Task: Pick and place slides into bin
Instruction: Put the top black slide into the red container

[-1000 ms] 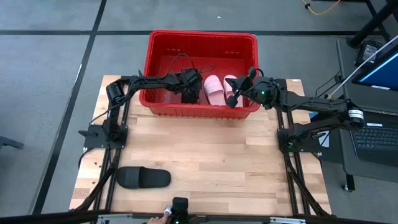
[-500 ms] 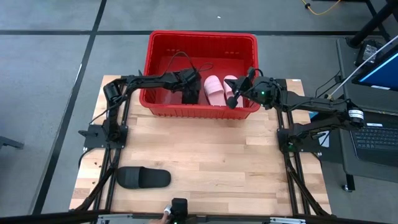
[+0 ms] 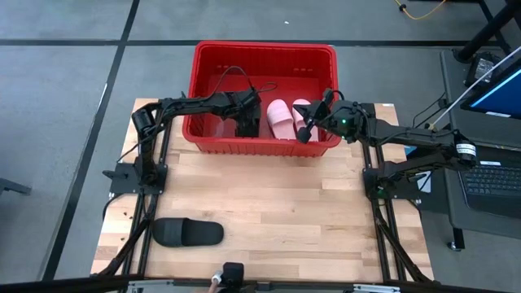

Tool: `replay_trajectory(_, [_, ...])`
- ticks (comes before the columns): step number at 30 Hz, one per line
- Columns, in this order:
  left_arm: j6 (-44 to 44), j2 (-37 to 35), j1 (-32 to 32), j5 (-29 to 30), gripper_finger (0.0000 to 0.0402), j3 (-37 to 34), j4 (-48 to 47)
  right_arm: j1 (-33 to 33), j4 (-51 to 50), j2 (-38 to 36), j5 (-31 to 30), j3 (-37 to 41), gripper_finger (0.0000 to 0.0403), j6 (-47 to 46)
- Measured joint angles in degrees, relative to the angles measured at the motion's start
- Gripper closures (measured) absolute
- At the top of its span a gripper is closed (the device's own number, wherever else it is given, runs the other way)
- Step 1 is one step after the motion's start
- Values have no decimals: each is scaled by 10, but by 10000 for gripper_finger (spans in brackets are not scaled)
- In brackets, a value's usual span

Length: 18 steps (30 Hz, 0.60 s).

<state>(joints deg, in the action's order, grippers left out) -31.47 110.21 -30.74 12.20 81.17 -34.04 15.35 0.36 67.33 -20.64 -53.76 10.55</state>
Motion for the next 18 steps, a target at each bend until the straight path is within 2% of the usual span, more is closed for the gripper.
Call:
replay_trajectory(13, [-53,0,0,-4,257,0,3,0,-1,0,14,0,396,0])
replay_trajectory(18, [-57,-15,-3,-52,249,1,1,0,-1,0,14,0,396,-1])
